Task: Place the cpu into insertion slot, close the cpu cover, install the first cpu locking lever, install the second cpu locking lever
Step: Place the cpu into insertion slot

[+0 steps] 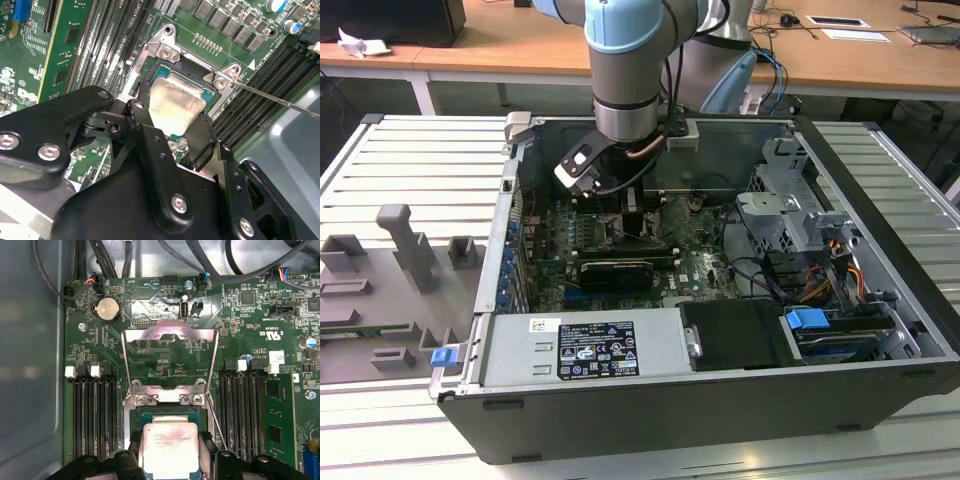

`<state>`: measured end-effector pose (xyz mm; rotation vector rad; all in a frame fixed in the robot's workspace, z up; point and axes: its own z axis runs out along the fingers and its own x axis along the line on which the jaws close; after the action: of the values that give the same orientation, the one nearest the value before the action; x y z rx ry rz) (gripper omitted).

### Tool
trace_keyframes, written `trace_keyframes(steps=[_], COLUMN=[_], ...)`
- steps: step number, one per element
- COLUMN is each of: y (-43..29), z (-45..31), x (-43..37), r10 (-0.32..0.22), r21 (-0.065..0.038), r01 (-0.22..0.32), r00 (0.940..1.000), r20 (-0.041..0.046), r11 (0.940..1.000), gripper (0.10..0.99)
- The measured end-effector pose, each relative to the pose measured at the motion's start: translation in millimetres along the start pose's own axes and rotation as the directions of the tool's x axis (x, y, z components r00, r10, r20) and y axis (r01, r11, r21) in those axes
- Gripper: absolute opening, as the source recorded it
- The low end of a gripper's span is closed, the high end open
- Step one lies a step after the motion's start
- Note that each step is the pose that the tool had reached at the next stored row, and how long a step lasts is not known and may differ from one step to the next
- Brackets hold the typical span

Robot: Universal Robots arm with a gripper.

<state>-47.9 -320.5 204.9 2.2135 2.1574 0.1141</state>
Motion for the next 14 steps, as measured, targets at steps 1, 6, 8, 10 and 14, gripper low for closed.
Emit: trace_keyframes(steps=[1,6,8,10,14], y=[0.4,0.4,0.4,0.4,0.4], z=[0.4,3.4,3.5,3.6,2.8], x=[0.2,0.6,0.6,0.6,0.6], r10=[0.000,0.000,0.000,0.000,0.000], r21=[0.000,0.000,0.000,0.000,0.000], r01=[0.000,0.000,0.000,0.000,0.000], r00=[1.0000,1.0000,1.0000,1.0000,1.0000], r20=[0.0007,0.0020,0.0020,0.0019,0.0020], r11=[1.0000,1.0000,1.0000,1.0000,1.0000], gripper=[0.529,0.529,0.529,0.545,0.608])
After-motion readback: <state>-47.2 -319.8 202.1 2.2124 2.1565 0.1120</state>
